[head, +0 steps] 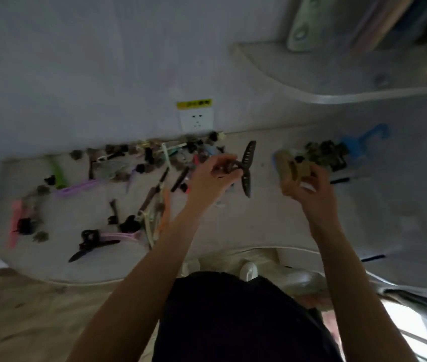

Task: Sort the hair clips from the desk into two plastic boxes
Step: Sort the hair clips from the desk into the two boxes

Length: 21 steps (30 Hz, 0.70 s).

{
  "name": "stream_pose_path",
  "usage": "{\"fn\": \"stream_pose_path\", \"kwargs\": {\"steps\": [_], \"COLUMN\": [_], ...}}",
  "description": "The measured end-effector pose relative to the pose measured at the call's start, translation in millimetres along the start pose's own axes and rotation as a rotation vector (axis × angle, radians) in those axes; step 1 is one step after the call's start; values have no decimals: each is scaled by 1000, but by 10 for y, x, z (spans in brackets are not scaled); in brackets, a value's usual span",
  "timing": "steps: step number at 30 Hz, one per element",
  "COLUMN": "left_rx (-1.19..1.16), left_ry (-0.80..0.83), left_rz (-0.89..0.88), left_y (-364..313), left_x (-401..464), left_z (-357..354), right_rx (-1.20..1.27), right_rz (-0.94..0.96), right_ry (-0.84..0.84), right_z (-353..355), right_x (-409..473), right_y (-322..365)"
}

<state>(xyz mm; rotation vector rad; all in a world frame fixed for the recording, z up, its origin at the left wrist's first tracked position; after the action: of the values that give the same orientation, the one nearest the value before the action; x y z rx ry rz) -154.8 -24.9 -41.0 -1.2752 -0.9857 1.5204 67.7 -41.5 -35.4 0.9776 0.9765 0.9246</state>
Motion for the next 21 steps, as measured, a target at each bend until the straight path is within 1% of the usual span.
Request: {"fn": "stream_pose_path", "kwargs": {"steps": [1,3,6,10,12,14,18,20,21], "left_rx": [23,36,138,451,588,696,869,892,882], "left_ry": [35,54,3,-80,-64,-36,-28,4,27], "left_rz": [-42,-92,-134,-161,-150,-167,-330,-341,-325], "left_y": [-133,-328,-510,-574,-531,-478,-353,-252,-201], "left_x": [32,113,287,512,568,567,514,506,503], "left_z": [-304,-730,-1221,-1527,-1607,-1632,-1568,-1527,-1516], "right_rx": [-18,-57,-150,-205,-232,-303,-623,-842,-961], "right_rz": [19,48,104,137,152,206,394,422,398], "right_ry": [-56,-114,-153,-113,-81,-41,21,81,142], "right_z": [241,563,979,1218,1251,1212,995,824,737], "right_x": [66,203,404,674,809,932,1119,1160,1169], "right_y": [12,31,139,208,189,194,224,170,88]}}
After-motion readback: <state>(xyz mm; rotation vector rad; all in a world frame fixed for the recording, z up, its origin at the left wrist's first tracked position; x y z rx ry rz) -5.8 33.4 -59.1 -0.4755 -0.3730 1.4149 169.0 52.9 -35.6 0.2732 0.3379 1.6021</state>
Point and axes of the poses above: each hand's wrist, its own x-axis towards the middle knuckle, its own z-axis out of the back of the hand, y = z × x, the point moved 6 cm from there along x, towards the middle knuckle, and after that the axes turned 2 degrees about z, right-handed, at the moved point
